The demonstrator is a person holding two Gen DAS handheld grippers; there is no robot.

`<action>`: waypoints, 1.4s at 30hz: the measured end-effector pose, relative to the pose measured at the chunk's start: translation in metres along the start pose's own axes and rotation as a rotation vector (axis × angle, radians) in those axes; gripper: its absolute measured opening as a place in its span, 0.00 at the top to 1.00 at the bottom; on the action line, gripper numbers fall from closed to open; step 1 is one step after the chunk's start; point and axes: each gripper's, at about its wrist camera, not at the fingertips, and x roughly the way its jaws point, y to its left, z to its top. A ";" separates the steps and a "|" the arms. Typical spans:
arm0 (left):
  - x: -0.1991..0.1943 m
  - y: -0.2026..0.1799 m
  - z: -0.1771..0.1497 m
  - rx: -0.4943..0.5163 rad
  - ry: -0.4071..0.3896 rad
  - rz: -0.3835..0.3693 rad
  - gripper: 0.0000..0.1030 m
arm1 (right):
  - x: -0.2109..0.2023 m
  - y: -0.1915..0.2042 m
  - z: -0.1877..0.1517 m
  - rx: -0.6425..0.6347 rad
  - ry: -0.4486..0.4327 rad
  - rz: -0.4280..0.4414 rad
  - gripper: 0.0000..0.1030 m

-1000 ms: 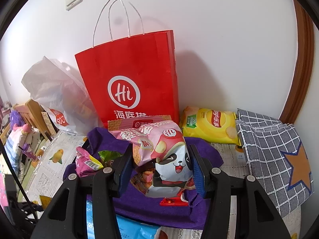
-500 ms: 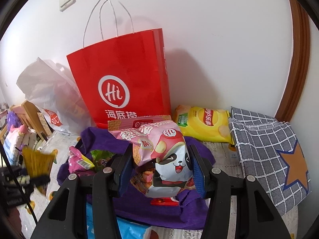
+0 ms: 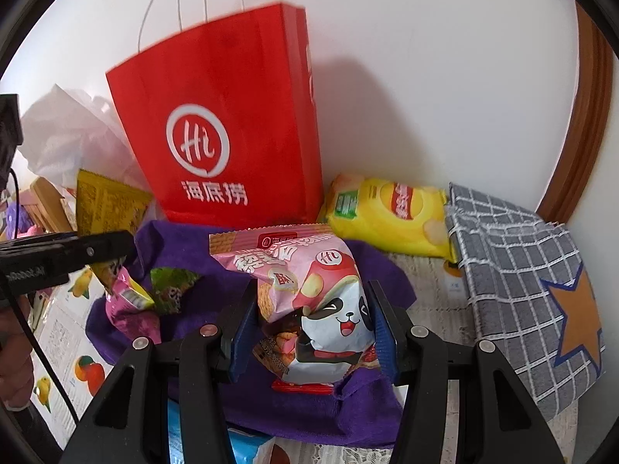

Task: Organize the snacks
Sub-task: 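Carry the yellow bag and panda bag with both tools over the purple towel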

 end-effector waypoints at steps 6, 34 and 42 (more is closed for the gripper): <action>-0.001 0.012 0.002 -0.033 0.002 0.005 0.58 | 0.025 0.008 -0.008 -0.007 0.069 0.052 0.49; -0.006 0.014 0.003 -0.050 0.008 0.020 0.58 | 0.063 0.039 -0.031 -0.131 0.246 0.054 0.48; 0.001 0.013 0.002 -0.029 0.042 0.031 0.58 | 0.065 0.042 -0.031 -0.144 0.249 0.045 0.48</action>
